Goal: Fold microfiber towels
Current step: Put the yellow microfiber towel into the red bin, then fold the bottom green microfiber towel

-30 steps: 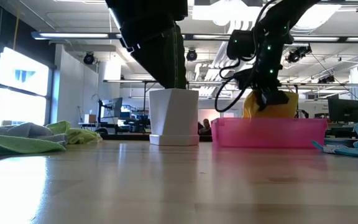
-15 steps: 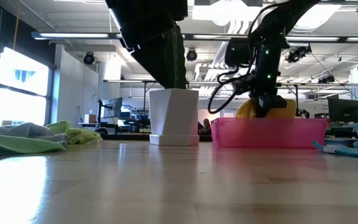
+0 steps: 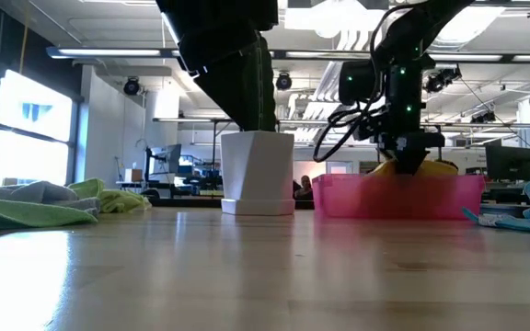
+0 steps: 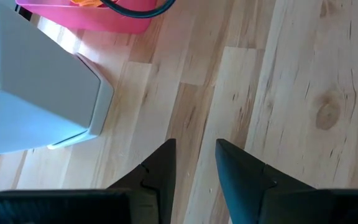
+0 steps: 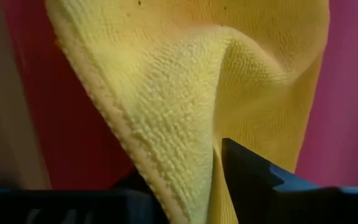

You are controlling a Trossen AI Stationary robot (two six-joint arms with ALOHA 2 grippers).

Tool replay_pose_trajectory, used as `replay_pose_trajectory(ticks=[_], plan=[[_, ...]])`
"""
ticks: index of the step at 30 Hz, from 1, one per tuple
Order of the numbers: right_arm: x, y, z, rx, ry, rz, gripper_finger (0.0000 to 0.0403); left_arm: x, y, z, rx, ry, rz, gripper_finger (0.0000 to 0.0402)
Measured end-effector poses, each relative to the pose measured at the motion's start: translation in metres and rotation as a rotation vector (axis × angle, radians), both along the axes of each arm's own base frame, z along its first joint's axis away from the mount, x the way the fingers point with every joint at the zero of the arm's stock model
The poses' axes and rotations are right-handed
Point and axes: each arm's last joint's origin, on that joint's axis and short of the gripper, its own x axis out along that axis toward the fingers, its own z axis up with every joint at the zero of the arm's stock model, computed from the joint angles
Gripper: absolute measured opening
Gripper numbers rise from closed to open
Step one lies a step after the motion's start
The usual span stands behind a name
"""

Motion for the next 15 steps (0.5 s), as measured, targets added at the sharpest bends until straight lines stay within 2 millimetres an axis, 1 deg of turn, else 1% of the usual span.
replay_pose_trajectory(ticks=[4,6,9,15], plan=[[0.001,0.003,0.001,0.105,-0.047,-0.025,0.0141,0.000,0.000,0.000,0.000,-0.001,0.000,0.0101],[0.003,0.005,0.007,0.198,-0.081,-0.048,0.0146,0.000,0.000,0.000,-0.005,0.000,-0.001,0.0101],[0.007,0.006,0.022,0.291,-0.104,-0.070,0.0149,0.000,0.000,0.000,-0.008,0.004,-0.009,0.0101],[0.015,0.002,0.061,0.284,-0.120,-0.134,0.0149,0.000,0.000,0.000,-0.009,0.005,-0.010,0.0101]])
